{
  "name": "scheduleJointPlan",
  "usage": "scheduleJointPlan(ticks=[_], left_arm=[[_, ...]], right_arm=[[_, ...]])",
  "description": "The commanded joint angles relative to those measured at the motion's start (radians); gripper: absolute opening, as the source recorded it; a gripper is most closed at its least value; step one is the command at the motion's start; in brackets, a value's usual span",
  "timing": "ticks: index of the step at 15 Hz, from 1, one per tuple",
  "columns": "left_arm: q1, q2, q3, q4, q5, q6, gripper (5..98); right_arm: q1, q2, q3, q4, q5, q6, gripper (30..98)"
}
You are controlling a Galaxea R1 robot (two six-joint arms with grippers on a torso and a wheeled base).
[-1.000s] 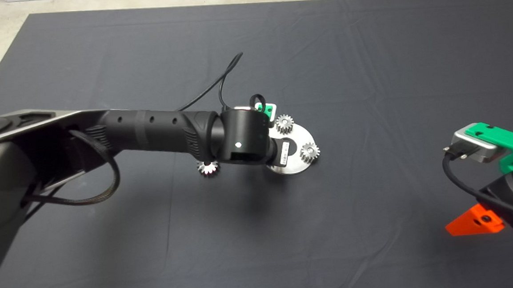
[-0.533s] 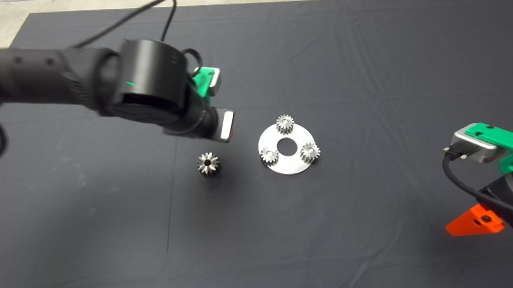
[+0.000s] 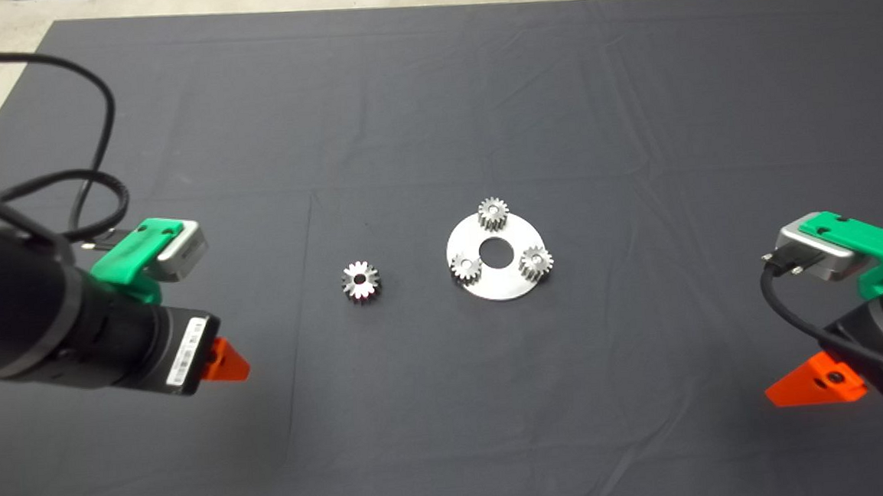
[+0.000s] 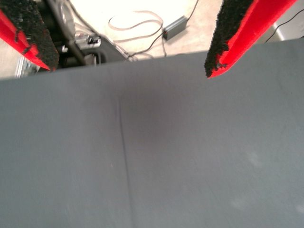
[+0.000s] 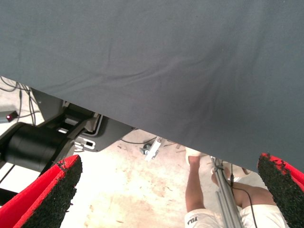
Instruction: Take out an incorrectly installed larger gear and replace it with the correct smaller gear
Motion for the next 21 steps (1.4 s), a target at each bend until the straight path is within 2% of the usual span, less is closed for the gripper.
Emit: scheduleJointPlan(ticks=[1,3,6,11,14,17,21], left_arm=[[-0.027,-0.001,0.020,-0.049,0.027,0.023,82.5],[-0.027,-0.003,0.024,-0.051,0.019,0.025,83.7],[-0.027,-0.001,0.023,-0.053,-0.005,0.034,88.2],[-0.027,-0.014,0.029,-0.057,-0.007,0.036,97.5],[-0.027,-0.037,0.031,-0.059,-0.007,0.036,98.1],[-0.027,-0.038,0.030,-0.059,-0.041,0.037,98.1],[-0.027,-0.074,0.041,-0.057,-0.064,0.042,98.1]], right_arm=[[0.017,0.005,0.007,0.036,-0.118,0.011,97.6],[0.017,0.004,0.007,0.036,-0.118,0.013,97.6],[0.017,0.009,0.008,0.036,-0.117,0.014,97.6],[0.017,0.030,0.008,0.036,-0.118,0.014,97.6],[0.017,0.017,0.010,0.036,-0.118,0.014,97.6],[0.017,0.023,0.009,0.035,-0.118,0.014,97.6],[0.017,0.005,0.008,0.032,-0.118,0.014,97.6]])
